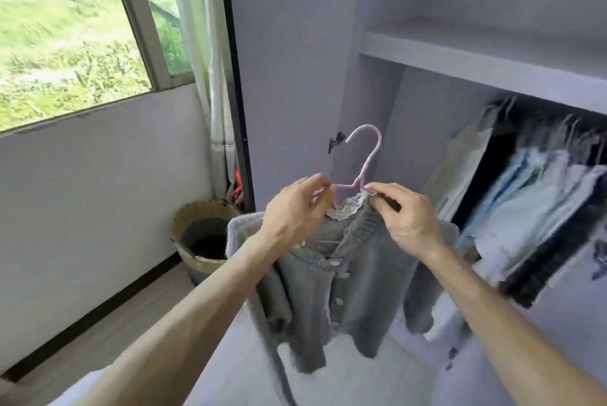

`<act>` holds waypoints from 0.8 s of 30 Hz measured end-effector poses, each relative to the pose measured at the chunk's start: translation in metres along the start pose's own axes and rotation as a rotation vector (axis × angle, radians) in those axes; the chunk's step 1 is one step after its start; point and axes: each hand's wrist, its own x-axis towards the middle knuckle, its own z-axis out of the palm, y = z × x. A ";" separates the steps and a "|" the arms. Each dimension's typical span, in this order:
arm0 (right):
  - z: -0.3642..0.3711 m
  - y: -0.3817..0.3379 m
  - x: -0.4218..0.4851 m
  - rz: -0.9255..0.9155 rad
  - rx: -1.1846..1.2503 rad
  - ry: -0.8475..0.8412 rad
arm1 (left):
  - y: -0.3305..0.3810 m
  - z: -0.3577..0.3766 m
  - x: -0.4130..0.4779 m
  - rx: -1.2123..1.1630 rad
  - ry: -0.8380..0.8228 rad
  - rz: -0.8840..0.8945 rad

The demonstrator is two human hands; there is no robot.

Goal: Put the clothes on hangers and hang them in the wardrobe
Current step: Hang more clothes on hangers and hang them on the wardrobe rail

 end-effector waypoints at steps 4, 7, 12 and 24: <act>0.000 -0.001 -0.014 0.035 -0.012 0.012 | 0.003 0.004 0.001 -0.035 -0.015 0.101; -0.006 0.008 -0.021 0.047 -0.133 -0.103 | -0.008 0.002 0.001 -0.058 -0.014 0.189; 0.010 0.028 -0.045 0.103 -0.203 -0.144 | -0.023 -0.006 0.004 0.004 -0.133 0.159; 0.030 0.029 -0.045 0.099 -0.315 -0.181 | -0.024 0.000 0.027 0.238 -0.260 0.104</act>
